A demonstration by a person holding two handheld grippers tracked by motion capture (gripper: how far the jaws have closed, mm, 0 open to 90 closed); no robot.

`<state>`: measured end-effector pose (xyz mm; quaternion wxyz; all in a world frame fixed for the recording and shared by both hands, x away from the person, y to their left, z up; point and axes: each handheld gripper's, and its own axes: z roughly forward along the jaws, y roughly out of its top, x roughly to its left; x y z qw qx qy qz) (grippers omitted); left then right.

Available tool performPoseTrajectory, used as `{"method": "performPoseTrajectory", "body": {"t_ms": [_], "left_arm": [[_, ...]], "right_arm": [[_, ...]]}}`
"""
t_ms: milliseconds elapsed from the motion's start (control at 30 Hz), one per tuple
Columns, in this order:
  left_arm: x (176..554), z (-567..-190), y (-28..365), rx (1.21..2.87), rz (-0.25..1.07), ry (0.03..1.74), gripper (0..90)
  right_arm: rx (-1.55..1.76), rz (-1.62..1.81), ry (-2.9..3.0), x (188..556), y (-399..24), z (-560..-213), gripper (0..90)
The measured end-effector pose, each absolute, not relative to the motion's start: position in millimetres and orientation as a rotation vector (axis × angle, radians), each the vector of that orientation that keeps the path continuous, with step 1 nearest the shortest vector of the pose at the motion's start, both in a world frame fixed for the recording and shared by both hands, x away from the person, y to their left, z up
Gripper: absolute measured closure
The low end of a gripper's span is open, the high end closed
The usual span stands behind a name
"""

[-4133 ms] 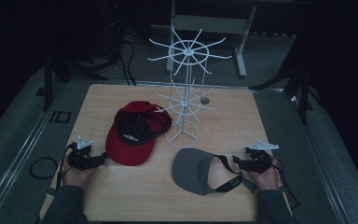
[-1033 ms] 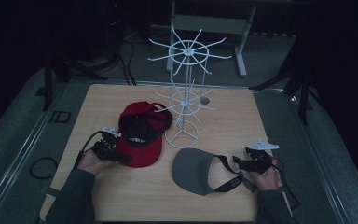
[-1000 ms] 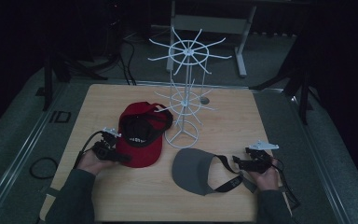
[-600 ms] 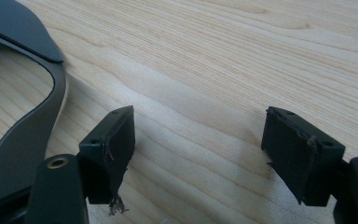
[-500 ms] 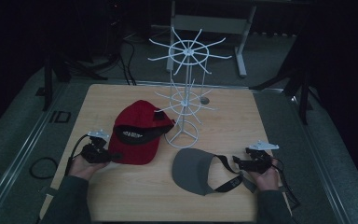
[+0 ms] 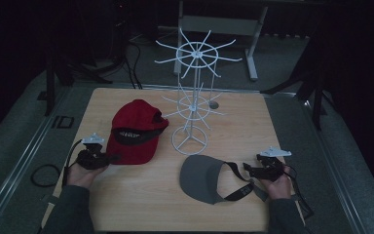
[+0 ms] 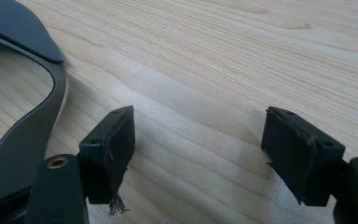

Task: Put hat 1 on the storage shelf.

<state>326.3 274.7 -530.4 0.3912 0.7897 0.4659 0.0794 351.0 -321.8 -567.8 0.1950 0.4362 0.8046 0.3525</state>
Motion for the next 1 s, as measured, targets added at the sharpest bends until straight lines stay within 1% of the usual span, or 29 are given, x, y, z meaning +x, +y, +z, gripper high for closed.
{"method": "performPoseTrajectory", "body": {"t_ms": [333,1000], "left_arm": [[327,-520,282,1.961,0.203,1.17,86.1],[331,-481,294,1.876,0.29,1.15,86.1]], "right_arm": [[1.225,0.989,2.254,351,-322,-568,25.8],[1.224,0.989,2.255,351,-322,-568,25.8]]}}
